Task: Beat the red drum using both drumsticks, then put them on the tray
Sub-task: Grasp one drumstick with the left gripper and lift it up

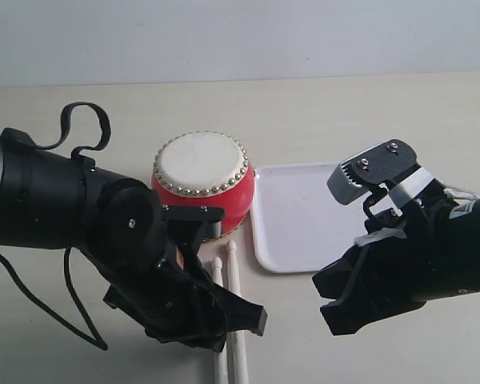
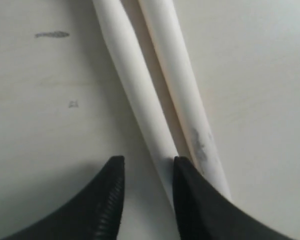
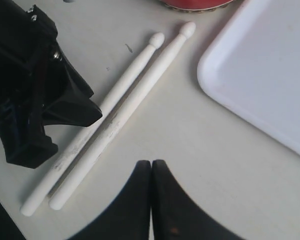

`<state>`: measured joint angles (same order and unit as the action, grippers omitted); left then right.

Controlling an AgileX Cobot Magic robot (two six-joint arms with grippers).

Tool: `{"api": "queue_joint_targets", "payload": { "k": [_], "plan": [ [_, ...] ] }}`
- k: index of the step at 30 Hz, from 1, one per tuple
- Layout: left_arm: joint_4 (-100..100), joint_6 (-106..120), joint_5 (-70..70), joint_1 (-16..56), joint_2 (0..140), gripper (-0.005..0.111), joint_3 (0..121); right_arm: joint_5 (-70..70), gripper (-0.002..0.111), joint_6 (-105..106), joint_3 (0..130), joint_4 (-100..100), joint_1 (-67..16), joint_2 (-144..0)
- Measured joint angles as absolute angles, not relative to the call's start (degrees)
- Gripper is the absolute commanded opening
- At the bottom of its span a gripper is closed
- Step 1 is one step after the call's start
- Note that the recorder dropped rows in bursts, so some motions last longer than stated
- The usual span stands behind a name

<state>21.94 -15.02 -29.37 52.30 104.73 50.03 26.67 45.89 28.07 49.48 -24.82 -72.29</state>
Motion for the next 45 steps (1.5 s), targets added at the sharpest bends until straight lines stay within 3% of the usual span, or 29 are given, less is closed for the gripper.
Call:
{"api": "queue_joint_targets", "payload": {
  "k": [35, 38, 45],
  "plan": [
    [24.6, -16.0, -30.8, 54.6, 107.8, 0.034, 52.5, 27.4, 0.0, 45.9, 28.1, 49.5, -24.8, -72.3],
    [24.0, -16.3, -30.8, 54.6, 107.8, 0.032, 52.5, 27.4, 0.0, 45.9, 28.1, 49.4, -24.8, -72.3],
    [20.1, -19.4, -31.0, 54.6, 108.2, 0.013, 52.9, 27.4, 0.0, 45.9, 28.1, 49.3, -24.8, -72.3]
  ]
}}
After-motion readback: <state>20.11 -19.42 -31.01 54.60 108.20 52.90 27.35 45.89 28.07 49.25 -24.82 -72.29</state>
